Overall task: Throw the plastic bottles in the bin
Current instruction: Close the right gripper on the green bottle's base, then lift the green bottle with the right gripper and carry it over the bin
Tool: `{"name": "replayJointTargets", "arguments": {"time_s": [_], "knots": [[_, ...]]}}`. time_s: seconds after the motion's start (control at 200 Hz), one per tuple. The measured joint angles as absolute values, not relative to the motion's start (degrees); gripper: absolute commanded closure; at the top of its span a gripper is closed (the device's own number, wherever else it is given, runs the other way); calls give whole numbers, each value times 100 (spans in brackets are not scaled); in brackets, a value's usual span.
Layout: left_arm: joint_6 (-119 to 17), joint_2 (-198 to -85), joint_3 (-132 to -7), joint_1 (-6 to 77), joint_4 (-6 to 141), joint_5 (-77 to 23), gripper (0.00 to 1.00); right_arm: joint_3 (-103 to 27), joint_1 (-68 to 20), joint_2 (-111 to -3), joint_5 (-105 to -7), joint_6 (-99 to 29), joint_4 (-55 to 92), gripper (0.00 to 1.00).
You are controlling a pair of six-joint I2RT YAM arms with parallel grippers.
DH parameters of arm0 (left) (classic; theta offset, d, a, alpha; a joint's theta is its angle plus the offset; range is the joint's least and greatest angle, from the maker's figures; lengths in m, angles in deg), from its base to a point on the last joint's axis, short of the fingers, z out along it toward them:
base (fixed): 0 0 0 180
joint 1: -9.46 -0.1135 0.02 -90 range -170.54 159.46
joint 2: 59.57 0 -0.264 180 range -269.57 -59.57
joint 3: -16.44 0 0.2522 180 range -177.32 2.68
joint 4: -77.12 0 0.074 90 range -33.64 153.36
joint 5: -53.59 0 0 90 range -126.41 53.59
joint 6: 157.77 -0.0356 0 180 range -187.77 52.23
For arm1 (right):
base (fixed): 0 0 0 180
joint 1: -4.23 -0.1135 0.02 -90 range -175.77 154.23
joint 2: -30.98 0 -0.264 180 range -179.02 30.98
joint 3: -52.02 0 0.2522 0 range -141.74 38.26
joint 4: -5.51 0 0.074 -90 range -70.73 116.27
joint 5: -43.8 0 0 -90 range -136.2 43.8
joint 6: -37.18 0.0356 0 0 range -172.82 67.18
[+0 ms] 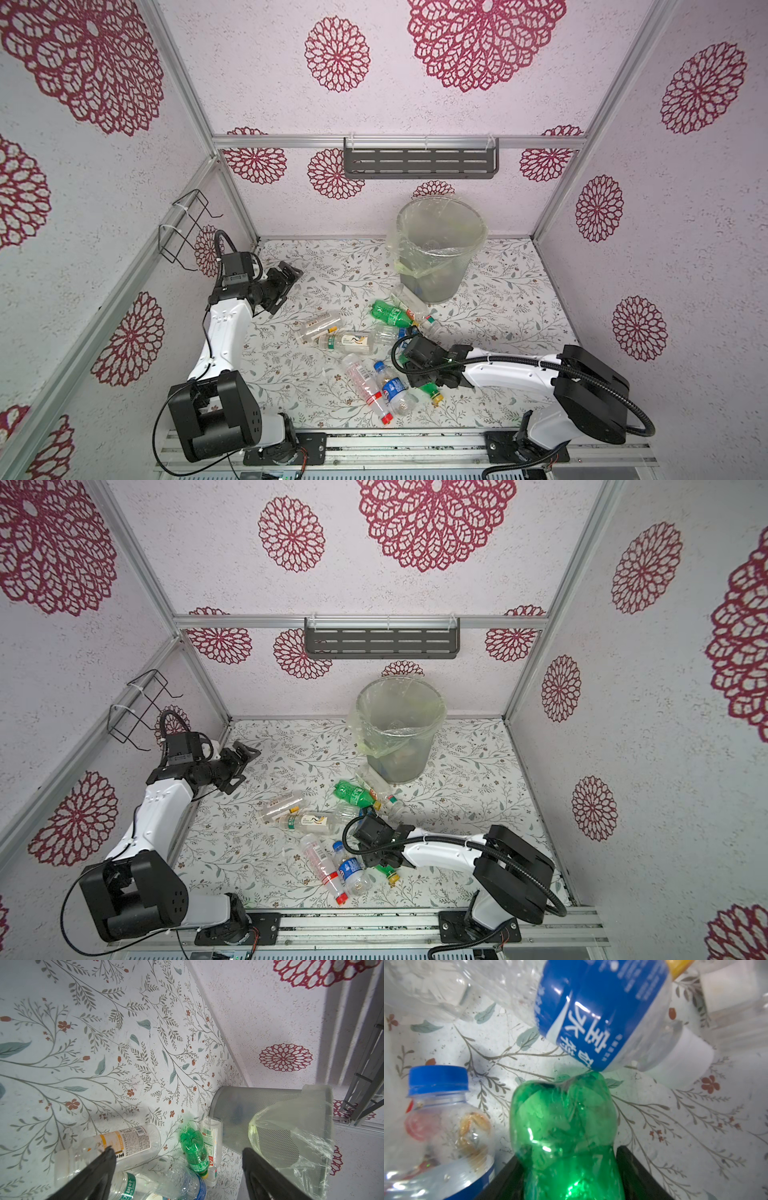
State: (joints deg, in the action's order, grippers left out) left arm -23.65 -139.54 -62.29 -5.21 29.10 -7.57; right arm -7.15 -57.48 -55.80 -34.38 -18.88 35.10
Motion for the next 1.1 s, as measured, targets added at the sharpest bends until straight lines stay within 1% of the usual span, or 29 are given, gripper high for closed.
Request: {"name": "replayJointTargets", "arguments": {"time_s": [0.26, 0.405, 0.6, 0.886, 1.101], "knots": [[-2368, -13954, -6229, -521, 2908, -777, 3, -717, -5748, -5595, -3462, -1987, 3449, 54], [-2368, -13954, -6229, -521, 2908, -779, 3, -723, -5748, -5595, -3467, -2019, 3456, 60], [-2368, -13954, -6229, -521, 2905, -781, 3, -723, -5748, -5523, -3475, -2026, 3475, 62], [-2368, -13954, -6229, -521, 2894, -781, 3, -616, -5748, -4822, -3482, -2022, 3412, 63], [-2368, -13954, -6229, -521, 2881, -781, 3, -594, -5742, -4642, -3438, -1976, 3412, 65]]}}
